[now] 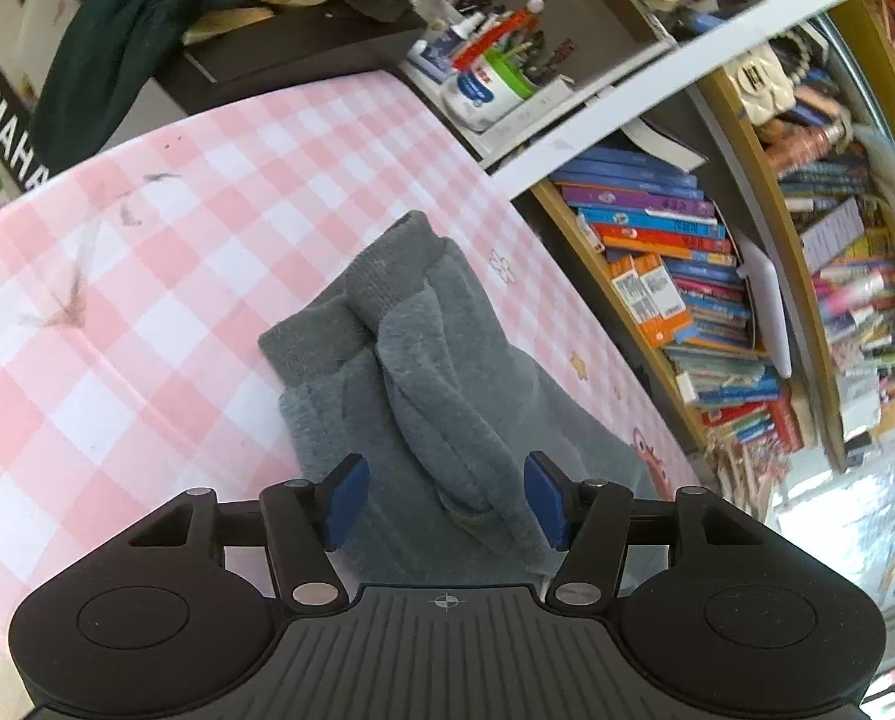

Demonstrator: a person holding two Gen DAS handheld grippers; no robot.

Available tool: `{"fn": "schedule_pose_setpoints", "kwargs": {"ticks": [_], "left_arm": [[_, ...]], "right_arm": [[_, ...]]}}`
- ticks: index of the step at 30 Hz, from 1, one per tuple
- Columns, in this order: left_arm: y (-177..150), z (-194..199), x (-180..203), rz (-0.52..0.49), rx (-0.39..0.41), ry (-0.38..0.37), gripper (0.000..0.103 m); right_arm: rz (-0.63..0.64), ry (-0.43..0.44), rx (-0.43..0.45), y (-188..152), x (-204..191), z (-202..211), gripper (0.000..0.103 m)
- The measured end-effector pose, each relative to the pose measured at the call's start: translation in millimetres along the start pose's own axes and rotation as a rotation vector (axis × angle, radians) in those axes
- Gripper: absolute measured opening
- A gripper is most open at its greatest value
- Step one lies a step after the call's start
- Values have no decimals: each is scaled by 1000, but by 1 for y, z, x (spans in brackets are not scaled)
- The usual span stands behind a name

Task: Fold clothes

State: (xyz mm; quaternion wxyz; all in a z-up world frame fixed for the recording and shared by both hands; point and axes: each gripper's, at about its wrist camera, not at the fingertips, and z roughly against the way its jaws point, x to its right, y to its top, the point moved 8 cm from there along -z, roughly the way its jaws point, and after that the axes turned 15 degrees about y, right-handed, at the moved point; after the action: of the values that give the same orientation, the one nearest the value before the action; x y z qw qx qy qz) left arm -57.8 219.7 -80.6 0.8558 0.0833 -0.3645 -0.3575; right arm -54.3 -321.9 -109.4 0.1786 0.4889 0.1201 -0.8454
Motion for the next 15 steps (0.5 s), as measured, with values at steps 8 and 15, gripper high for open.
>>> {"fn": "schedule_pose_setpoints", "kwargs": {"ticks": [8,15], "left_arm": [[1,-8,6,10,-19,-20,58],[1,-16,17,-10,-27,-30,60]], "right_arm": [[101,6,33,12,-14,2,13],[510,332,52,1,-120,41,8]]}}
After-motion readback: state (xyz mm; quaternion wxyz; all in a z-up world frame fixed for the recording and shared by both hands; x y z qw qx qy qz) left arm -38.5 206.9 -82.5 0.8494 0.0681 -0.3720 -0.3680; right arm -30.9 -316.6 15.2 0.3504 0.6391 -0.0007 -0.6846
